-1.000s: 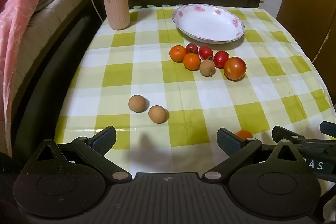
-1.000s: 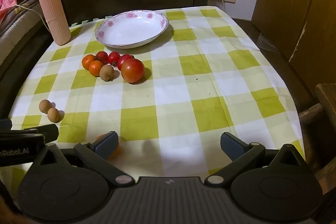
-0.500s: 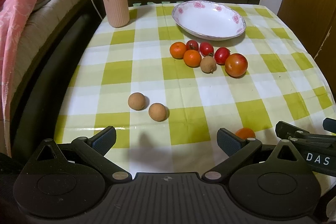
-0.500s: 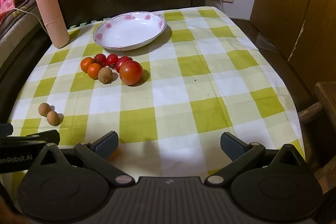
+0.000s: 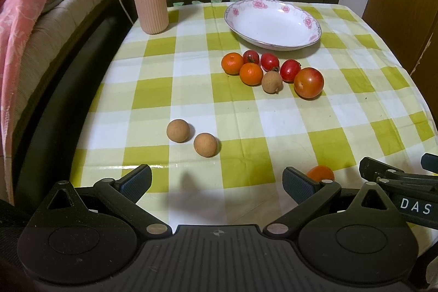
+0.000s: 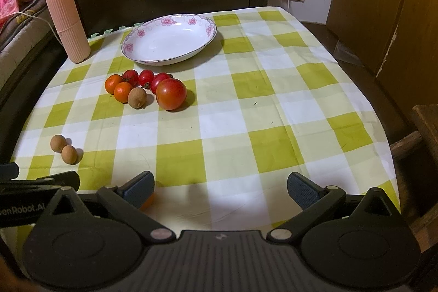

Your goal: Organize fruits

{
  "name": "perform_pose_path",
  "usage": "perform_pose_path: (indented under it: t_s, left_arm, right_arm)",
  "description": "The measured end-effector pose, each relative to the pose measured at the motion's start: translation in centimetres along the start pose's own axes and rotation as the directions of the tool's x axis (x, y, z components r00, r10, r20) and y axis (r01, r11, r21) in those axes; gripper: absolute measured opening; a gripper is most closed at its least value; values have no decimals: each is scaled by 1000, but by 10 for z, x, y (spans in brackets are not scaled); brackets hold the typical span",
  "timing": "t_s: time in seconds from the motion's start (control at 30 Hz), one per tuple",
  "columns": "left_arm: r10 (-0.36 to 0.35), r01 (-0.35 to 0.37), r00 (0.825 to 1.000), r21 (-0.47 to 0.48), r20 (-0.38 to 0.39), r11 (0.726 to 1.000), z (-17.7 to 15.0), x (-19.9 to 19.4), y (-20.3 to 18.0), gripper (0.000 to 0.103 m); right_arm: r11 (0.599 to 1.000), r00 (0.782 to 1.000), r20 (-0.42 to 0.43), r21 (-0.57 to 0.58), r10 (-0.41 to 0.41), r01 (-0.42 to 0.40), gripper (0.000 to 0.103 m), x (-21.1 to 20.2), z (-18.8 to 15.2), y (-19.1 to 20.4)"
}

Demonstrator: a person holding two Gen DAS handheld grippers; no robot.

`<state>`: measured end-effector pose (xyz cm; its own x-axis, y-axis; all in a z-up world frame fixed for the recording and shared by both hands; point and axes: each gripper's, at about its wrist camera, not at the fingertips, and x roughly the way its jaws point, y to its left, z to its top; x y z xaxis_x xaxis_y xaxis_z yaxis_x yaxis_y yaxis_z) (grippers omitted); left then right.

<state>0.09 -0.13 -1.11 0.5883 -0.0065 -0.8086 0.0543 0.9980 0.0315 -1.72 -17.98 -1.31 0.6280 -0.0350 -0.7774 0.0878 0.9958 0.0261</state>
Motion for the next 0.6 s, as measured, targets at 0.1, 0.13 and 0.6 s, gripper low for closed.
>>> perform_pose_path:
  t_s: [0.1, 0.13, 0.6]
  left_arm:
    - [0, 0, 1000, -1, 0, 1000, 0, 0, 0, 102]
    - [1, -1, 1000, 0, 0, 1000, 1, 0, 0, 102]
    - [2, -2, 1000, -1, -1, 1000, 1, 0, 0, 101]
  right_arm:
    - [1000, 1000, -1, 2, 0, 0, 102, 1, 0, 0]
    - [1000, 1000, -1, 2, 1, -1, 102, 1, 0, 0]
    - [1000, 1000, -4, 5, 2, -2, 102, 3, -1, 0]
